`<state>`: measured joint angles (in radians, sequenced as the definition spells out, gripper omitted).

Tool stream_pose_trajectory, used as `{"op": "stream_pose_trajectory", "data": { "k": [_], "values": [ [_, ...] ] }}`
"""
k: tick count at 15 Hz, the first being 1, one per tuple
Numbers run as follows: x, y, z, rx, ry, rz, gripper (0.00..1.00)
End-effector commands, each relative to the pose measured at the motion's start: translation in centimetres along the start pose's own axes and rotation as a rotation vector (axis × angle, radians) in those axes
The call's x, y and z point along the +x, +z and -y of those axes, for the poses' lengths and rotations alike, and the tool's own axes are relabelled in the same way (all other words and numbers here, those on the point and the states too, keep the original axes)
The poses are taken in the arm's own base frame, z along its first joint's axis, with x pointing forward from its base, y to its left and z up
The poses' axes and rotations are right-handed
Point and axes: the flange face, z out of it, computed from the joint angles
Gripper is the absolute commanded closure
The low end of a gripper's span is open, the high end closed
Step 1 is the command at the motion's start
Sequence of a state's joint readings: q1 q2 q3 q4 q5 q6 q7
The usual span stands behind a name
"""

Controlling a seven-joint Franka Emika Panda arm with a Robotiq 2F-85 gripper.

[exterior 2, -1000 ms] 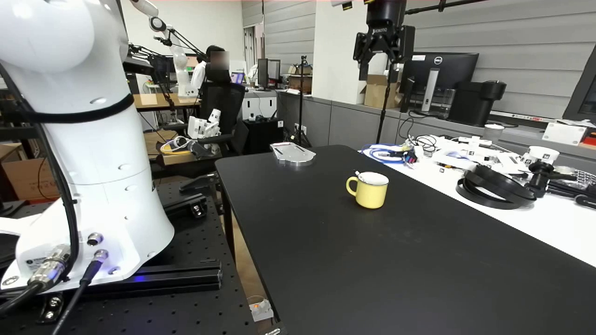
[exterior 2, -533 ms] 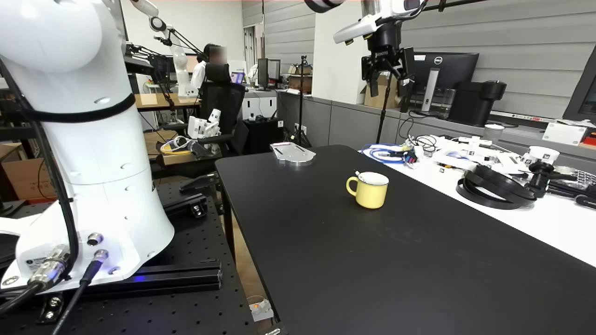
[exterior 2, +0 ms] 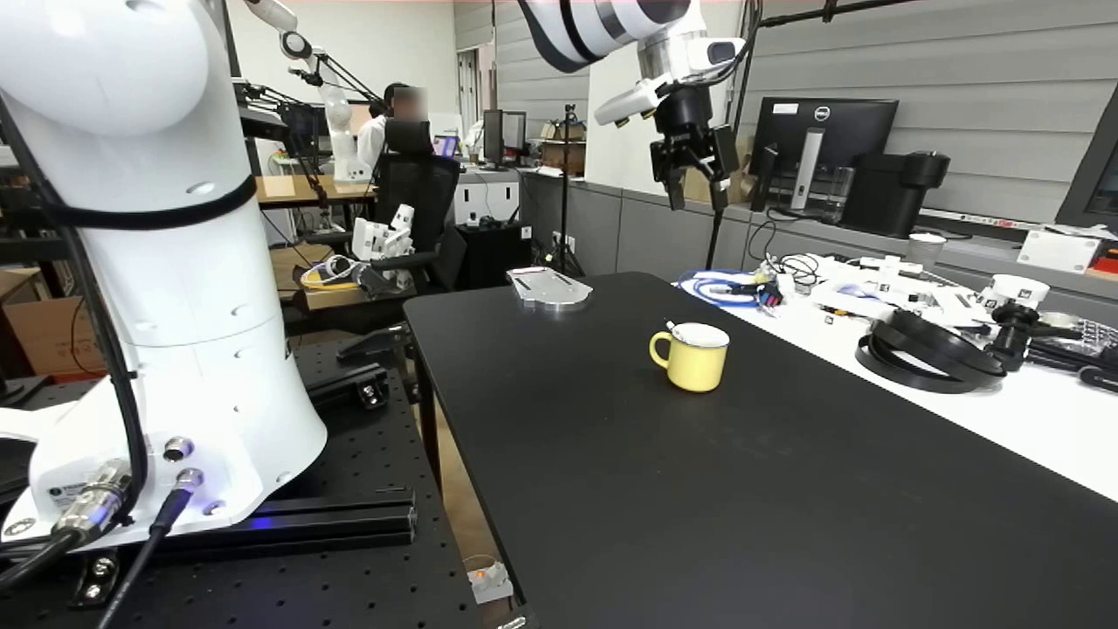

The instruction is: Remove the black and white pen from the yellow mug

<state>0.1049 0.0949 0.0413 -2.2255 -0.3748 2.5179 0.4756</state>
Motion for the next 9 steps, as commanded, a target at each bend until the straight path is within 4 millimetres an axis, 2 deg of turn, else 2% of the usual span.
{"op": "stream_pose_trajectory", "data": {
  "k": [1,6,7,9],
  "values": [
    [-1.0,1.7,1.2,0.02,-0.012,0.007,0.0],
    [-1.4,4.5,2.5,0.032,-0.043,0.05,0.0],
    [-1.6,3.6,2.1,0.028,-0.041,0.03,0.0],
    [-1.9,4.5,2.4,0.027,-0.047,0.047,0.0]
  ]
}}
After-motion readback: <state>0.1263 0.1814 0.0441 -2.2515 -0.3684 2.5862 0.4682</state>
